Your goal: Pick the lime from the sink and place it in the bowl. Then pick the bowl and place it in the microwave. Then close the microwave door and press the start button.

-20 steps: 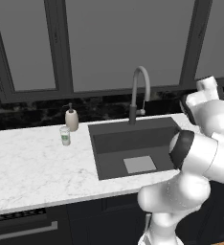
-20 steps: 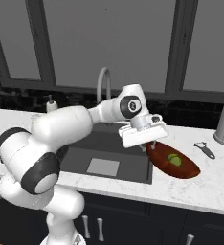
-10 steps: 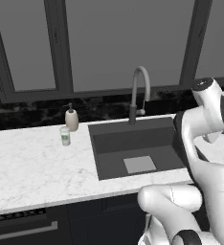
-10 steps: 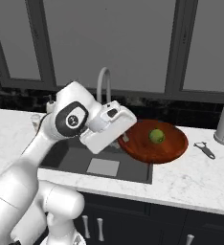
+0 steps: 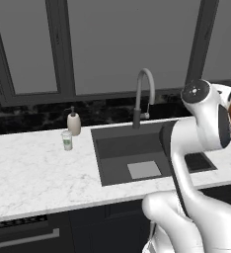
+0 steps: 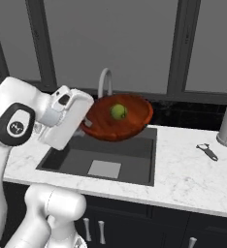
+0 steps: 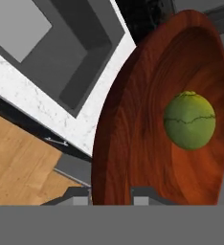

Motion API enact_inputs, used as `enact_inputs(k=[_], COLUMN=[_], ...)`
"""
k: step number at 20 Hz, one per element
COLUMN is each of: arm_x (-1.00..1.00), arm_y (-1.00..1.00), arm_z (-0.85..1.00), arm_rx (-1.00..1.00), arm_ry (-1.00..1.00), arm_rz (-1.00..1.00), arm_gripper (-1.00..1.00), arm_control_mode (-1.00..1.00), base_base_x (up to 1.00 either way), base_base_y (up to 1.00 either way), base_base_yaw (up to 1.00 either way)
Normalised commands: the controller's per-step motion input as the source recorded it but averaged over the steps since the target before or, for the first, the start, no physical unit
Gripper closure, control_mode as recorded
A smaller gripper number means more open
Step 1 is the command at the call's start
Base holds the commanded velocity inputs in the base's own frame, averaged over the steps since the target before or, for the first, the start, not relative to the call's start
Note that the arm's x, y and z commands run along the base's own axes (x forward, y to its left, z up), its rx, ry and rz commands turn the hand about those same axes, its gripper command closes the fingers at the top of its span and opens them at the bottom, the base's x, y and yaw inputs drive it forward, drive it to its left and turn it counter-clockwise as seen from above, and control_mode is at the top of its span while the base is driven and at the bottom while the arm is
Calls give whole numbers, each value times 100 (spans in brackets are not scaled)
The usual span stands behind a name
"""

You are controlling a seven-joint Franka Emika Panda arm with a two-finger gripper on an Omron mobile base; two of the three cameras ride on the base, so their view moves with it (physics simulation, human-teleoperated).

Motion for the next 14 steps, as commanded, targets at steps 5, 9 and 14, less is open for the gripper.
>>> enact_inputs(k=[5,9,14], arm_x=[-60,-34,-9], arm_y=[73,71,88], arm_z=[76,36,4], arm_rx=[0,0,3], arm_ry=[-15,-9,0], arm_rz=[11,6,13], arm_gripper=[100,100,100], arm_control_mode=[-100,-100,-100], base_base_x=[0,0,0], base_base_y=[0,0,0], base_base_yaw=[0,0,0])
